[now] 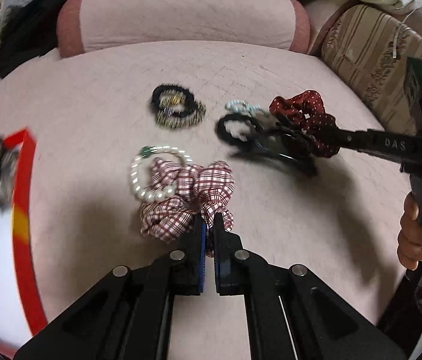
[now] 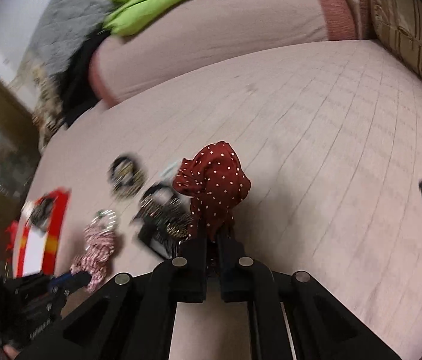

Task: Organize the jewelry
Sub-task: 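Grasp the plaid scrunchie with left tool while right tool grasps red polka-dot scrunchie, then place plaid scrunchie in the tray with left tool while right tool places red scrunchie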

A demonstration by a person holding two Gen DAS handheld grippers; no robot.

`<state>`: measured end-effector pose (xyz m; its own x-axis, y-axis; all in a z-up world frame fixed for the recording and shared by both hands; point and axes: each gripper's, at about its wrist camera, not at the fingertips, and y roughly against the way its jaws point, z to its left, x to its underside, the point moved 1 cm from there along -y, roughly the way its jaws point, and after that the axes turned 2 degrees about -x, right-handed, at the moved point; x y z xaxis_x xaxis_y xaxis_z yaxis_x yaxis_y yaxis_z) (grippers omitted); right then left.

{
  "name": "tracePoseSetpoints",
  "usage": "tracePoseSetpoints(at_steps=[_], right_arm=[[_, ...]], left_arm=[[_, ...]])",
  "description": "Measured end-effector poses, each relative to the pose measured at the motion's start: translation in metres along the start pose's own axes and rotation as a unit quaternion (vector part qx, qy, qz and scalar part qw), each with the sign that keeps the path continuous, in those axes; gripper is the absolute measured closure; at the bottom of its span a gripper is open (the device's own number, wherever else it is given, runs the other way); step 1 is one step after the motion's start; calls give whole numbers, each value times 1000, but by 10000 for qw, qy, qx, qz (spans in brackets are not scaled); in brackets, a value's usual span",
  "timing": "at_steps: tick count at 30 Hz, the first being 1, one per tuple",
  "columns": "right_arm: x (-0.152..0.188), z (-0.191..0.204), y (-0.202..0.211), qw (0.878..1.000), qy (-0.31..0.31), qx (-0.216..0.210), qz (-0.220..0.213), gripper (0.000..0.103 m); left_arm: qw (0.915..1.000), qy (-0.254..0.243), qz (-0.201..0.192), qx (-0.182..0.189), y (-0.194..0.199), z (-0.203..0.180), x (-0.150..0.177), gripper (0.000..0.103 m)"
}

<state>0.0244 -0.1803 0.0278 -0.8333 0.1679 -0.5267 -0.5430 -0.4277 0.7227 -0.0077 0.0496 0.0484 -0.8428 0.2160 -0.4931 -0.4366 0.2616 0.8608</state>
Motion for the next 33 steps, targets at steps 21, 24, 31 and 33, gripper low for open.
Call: tracePoseSetpoints(at_steps=[21, 24, 31, 33], right_arm=[[115, 72, 102, 9957, 869, 94, -302, 97], [112, 77, 116, 9950, 866, 118, -490, 97], [113, 90, 131, 9937, 907, 36, -656, 97], [114, 95, 132, 9937, 906, 13, -661, 97]], left_arm=[[9853, 766, -1481, 367, 172, 48, 35, 99], [9812, 810, -1716, 343, 193, 53, 34, 99], [9816, 872, -1672, -291, 202, 62, 54, 99], [9814, 881, -1626, -522, 200, 64, 61, 99]])
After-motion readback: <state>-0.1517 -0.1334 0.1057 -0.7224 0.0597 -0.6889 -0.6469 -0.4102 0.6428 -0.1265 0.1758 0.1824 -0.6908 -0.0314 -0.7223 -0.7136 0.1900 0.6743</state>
